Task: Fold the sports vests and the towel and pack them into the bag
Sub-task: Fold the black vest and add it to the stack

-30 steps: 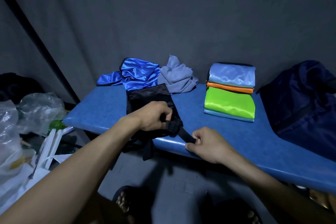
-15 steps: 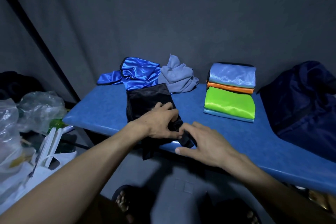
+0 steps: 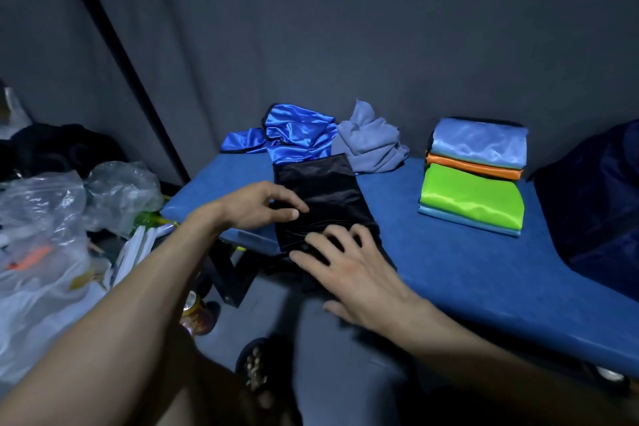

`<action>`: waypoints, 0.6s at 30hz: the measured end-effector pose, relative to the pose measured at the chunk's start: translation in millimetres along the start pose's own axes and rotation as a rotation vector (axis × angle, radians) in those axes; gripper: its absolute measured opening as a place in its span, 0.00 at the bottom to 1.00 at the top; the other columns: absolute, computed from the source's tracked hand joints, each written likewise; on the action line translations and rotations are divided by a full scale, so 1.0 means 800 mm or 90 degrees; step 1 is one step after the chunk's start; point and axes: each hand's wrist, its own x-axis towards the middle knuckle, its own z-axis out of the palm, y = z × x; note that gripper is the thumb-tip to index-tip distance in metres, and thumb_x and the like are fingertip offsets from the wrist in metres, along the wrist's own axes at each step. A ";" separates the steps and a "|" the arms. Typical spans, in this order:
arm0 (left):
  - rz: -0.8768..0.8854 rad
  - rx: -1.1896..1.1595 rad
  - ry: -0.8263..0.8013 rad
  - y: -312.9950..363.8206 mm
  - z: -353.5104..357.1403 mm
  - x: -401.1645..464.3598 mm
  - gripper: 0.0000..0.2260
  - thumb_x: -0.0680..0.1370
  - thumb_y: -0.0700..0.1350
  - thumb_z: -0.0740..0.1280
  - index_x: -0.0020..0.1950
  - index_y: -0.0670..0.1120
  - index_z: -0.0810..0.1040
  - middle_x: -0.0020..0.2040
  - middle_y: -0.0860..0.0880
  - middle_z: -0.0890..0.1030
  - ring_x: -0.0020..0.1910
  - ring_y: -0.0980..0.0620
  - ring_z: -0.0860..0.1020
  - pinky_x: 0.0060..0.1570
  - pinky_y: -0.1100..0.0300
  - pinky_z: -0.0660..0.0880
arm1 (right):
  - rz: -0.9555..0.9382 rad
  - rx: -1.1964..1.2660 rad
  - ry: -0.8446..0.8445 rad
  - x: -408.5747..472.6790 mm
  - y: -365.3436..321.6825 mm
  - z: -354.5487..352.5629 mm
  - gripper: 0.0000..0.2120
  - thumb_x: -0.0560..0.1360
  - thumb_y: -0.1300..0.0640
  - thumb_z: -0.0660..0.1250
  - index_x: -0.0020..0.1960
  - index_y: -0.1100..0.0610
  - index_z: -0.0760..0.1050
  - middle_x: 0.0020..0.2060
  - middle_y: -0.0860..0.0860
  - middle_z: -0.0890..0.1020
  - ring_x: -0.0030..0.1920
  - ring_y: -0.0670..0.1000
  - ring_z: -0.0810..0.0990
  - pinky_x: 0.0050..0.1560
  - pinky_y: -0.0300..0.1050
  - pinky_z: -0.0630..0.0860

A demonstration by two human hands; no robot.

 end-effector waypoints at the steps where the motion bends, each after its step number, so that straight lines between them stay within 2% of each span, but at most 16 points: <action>1: -0.007 -0.014 -0.005 -0.002 0.000 -0.002 0.10 0.81 0.48 0.70 0.60 0.56 0.84 0.59 0.60 0.82 0.60 0.63 0.78 0.67 0.61 0.70 | 0.004 -0.018 -0.002 0.007 -0.013 0.009 0.44 0.60 0.50 0.81 0.71 0.50 0.66 0.67 0.53 0.70 0.63 0.59 0.70 0.59 0.58 0.68; 4: -0.018 -0.034 -0.003 -0.005 0.000 -0.003 0.10 0.81 0.46 0.69 0.61 0.54 0.84 0.59 0.59 0.83 0.61 0.63 0.78 0.69 0.59 0.70 | 0.021 -0.053 0.045 0.027 -0.029 0.023 0.41 0.57 0.62 0.77 0.68 0.51 0.68 0.62 0.53 0.72 0.57 0.58 0.73 0.53 0.53 0.68; 7: -0.029 -0.036 -0.004 -0.005 0.000 -0.003 0.10 0.81 0.46 0.69 0.61 0.54 0.84 0.59 0.58 0.83 0.61 0.62 0.78 0.69 0.60 0.69 | -0.027 -0.062 0.090 0.041 -0.031 0.027 0.25 0.61 0.65 0.72 0.56 0.53 0.74 0.51 0.52 0.73 0.48 0.56 0.72 0.44 0.50 0.66; 9: -0.023 -0.035 -0.002 -0.007 0.001 -0.001 0.10 0.81 0.46 0.70 0.61 0.54 0.84 0.60 0.56 0.83 0.61 0.61 0.78 0.69 0.60 0.70 | -0.023 -0.070 0.088 0.045 -0.031 0.031 0.16 0.64 0.63 0.73 0.49 0.54 0.75 0.48 0.52 0.72 0.46 0.55 0.72 0.43 0.49 0.64; 11: -0.019 -0.028 -0.005 -0.008 0.001 0.000 0.10 0.81 0.46 0.70 0.60 0.53 0.84 0.60 0.55 0.82 0.61 0.59 0.78 0.69 0.59 0.70 | 0.008 -0.056 0.073 0.046 -0.030 0.033 0.11 0.66 0.56 0.76 0.44 0.54 0.77 0.46 0.52 0.72 0.46 0.55 0.72 0.42 0.49 0.65; 14: -0.026 0.001 -0.008 -0.010 0.003 0.003 0.09 0.80 0.48 0.71 0.59 0.55 0.85 0.61 0.54 0.81 0.62 0.57 0.77 0.69 0.56 0.70 | 0.064 0.083 0.088 0.043 -0.026 0.035 0.10 0.68 0.50 0.76 0.39 0.53 0.76 0.43 0.49 0.72 0.43 0.53 0.72 0.38 0.47 0.67; 16: -0.018 0.015 -0.008 -0.011 0.006 0.004 0.08 0.79 0.50 0.72 0.58 0.56 0.85 0.60 0.54 0.80 0.62 0.56 0.77 0.69 0.54 0.70 | 0.139 0.231 0.083 0.036 -0.022 0.026 0.10 0.71 0.48 0.72 0.39 0.53 0.75 0.43 0.46 0.70 0.42 0.50 0.71 0.37 0.49 0.71; 18: -0.013 0.015 -0.006 -0.008 0.009 0.004 0.07 0.79 0.52 0.72 0.56 0.56 0.86 0.60 0.55 0.80 0.60 0.58 0.78 0.69 0.54 0.70 | 0.218 0.301 0.058 0.028 -0.020 0.014 0.12 0.72 0.44 0.68 0.39 0.51 0.72 0.43 0.45 0.70 0.38 0.46 0.70 0.36 0.49 0.73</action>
